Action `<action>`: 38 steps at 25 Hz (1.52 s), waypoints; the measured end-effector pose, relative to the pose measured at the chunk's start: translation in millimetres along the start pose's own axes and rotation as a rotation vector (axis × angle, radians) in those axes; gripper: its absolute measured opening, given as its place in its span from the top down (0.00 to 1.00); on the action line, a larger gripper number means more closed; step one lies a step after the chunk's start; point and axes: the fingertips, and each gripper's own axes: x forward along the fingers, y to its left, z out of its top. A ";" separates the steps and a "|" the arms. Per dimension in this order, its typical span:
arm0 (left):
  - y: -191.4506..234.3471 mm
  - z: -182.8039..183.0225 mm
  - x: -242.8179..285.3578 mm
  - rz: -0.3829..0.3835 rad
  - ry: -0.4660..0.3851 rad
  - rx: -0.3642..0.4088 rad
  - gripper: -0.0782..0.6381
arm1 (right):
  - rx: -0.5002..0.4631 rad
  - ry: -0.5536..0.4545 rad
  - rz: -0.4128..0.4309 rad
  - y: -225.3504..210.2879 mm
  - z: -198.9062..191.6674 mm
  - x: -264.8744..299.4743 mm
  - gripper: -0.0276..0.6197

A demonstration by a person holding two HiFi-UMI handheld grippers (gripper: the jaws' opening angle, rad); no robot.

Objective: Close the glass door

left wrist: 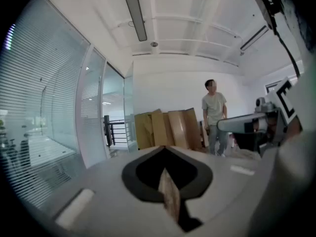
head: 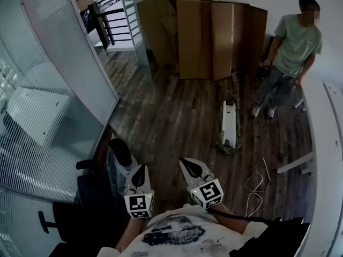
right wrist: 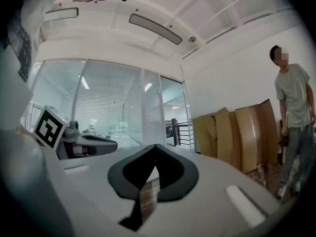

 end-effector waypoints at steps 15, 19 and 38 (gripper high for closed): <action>-35.2 -9.1 16.5 0.001 -0.002 0.021 0.89 | 0.033 0.007 -0.033 -41.1 -9.7 -28.5 0.95; -52.3 -2.4 24.7 0.003 0.015 0.010 0.89 | 0.071 0.009 -0.044 -60.7 -10.9 -41.6 0.95; -51.0 -21.7 73.2 -0.028 0.056 0.035 0.89 | 0.105 0.028 -0.087 -111.5 -32.3 -11.7 0.95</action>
